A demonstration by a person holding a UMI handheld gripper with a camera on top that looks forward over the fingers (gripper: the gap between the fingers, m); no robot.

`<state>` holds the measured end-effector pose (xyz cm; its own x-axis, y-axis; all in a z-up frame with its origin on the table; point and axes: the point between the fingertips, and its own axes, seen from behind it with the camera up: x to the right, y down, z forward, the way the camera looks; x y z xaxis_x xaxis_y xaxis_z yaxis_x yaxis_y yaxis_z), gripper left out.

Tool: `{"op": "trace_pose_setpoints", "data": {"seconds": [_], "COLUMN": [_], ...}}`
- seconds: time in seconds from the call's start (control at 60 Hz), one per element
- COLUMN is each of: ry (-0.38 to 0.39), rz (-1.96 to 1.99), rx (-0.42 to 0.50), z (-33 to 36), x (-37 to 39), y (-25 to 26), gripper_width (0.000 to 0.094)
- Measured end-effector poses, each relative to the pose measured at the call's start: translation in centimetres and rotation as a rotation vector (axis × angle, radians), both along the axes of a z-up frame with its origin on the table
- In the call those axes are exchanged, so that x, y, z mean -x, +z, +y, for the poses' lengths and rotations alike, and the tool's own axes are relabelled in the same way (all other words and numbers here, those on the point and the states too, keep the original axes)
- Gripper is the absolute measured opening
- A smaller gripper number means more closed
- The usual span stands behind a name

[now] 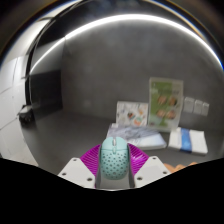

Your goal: Arrange mouse

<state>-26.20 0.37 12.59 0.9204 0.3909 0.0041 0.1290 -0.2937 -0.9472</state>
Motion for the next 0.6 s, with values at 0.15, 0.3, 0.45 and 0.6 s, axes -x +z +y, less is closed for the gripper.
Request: {"op": "trace_pose_setpoints", "data": {"seconds": [0.15, 0.3, 0.45, 0.6], "ry": [-0.11, -0.353, -0.427, -0.399], "rz": [0.063, 0.047, 0.037, -0.043], "rx": [-0.238, -0.212, 0.051, 0.185], "z": [-2.8, -2.9, -1.5, -0.1], "x": [-10.6, -25.0, -28.4, -27.8], "y": [11.8, 8.8, -3.6, -10.8], "gripper_width": [0.0384, 0.0379, 0.038, 0.0387]}}
